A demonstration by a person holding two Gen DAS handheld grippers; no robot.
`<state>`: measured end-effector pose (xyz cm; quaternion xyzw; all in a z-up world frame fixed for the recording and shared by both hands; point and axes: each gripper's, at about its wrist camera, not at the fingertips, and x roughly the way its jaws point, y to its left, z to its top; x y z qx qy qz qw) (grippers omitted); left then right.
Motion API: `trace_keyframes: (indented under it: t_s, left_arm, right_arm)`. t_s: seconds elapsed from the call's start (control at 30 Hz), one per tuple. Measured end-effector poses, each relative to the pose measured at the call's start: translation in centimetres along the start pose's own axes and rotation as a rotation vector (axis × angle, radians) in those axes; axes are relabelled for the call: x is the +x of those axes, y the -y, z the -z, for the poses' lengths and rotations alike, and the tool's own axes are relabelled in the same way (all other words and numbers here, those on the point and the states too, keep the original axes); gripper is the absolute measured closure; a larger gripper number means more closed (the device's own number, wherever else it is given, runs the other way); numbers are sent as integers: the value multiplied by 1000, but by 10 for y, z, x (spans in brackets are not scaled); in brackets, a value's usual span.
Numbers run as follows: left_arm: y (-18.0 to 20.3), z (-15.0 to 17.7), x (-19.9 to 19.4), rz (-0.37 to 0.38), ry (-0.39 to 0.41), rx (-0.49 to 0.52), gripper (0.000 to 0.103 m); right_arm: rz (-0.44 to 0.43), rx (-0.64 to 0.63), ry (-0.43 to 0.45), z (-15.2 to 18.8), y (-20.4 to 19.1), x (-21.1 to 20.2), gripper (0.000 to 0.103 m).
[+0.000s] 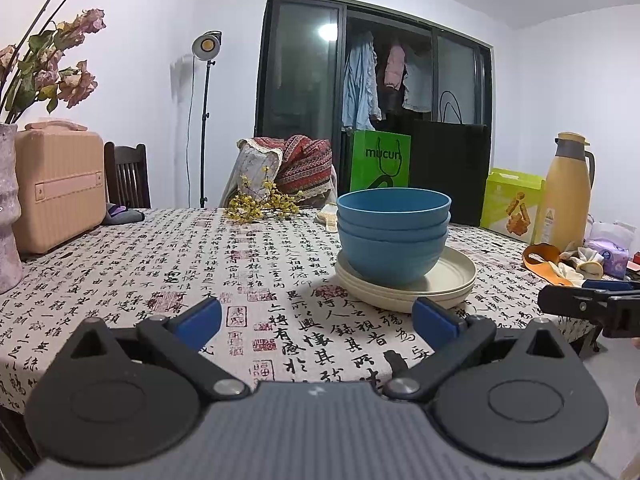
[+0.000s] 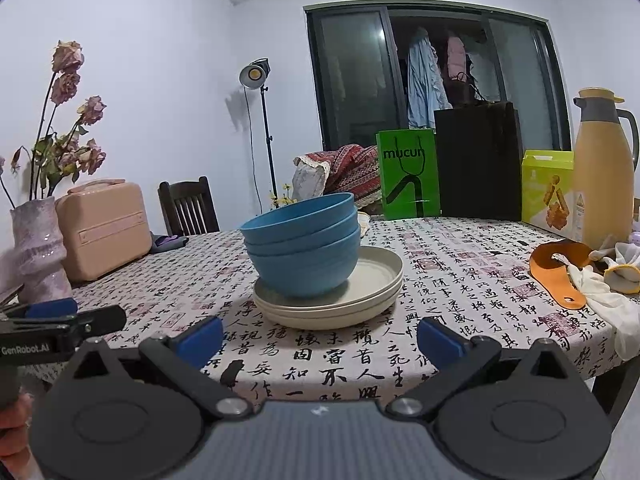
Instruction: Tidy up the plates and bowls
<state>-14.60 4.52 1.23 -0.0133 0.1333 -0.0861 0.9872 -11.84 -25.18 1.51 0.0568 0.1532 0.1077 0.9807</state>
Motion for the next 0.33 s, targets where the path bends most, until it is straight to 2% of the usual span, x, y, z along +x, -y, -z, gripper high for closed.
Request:
trace_keyframes:
  t_s: [0.33]
  left_arm:
    - [0, 1, 1, -2, 1, 1, 0]
  right_arm:
    - [-3, 2, -8, 3, 0, 3, 0]
